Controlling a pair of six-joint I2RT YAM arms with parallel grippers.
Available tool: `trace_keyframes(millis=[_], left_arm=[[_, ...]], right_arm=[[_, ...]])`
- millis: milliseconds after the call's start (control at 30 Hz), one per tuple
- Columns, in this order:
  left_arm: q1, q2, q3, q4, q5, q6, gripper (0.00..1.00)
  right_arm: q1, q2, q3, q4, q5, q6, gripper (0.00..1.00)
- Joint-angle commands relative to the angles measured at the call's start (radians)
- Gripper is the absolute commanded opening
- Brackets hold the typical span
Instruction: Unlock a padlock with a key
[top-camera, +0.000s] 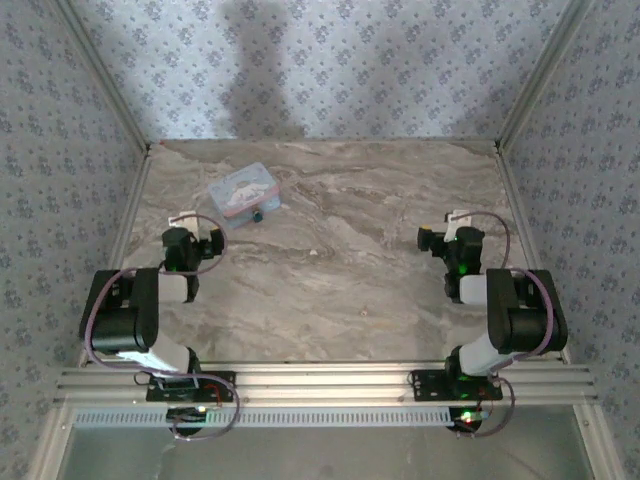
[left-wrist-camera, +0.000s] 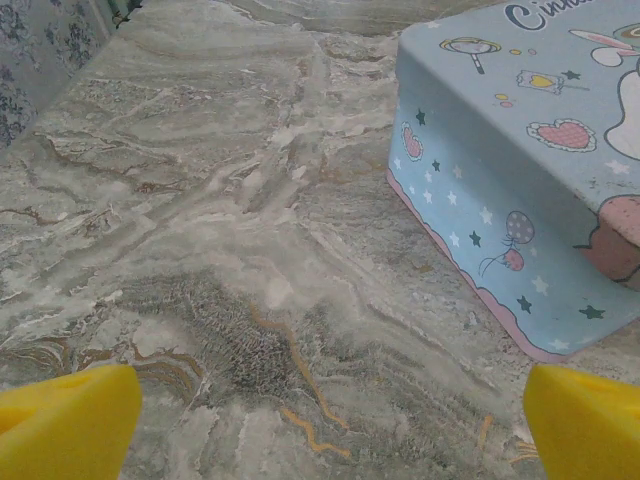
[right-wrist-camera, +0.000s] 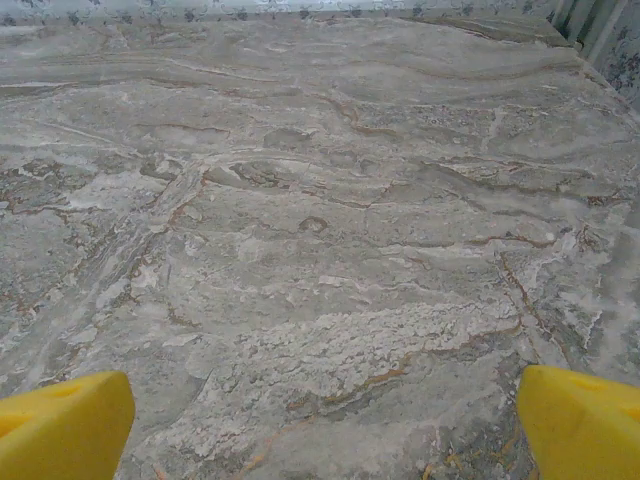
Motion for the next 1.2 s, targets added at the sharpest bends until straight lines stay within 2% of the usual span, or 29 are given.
trace_keyframes(millis=[0, 700, 833, 1033, 1167], left_arm=[[-0.004, -0.005, 0.022, 0.013, 0.011, 0.011, 0.98], [-0.003, -0.005, 0.018, 0.019, 0.012, 0.011, 0.98], [-0.003, -0.052, 0.005, 0.013, -0.023, -0.004, 0.98], [-0.003, -0.243, 0.020, -0.166, -0.036, -0.009, 0.98], [-0.005, -0.369, 0.075, -0.365, 0.013, -0.115, 0.98]], right_arm=[[0.002, 0.003, 0.016, -0.003, 0.006, -0.009, 1.00], [-0.006, 0.000, 0.013, 0.001, -0.013, -0.003, 1.00], [-0.017, -0.024, 0.007, -0.008, 0.029, 0.027, 1.00], [-0.023, -0.153, 0.031, -0.170, 0.060, 0.050, 1.00], [-0.019, -0.261, 0.095, -0.379, 0.063, 0.107, 1.00]])
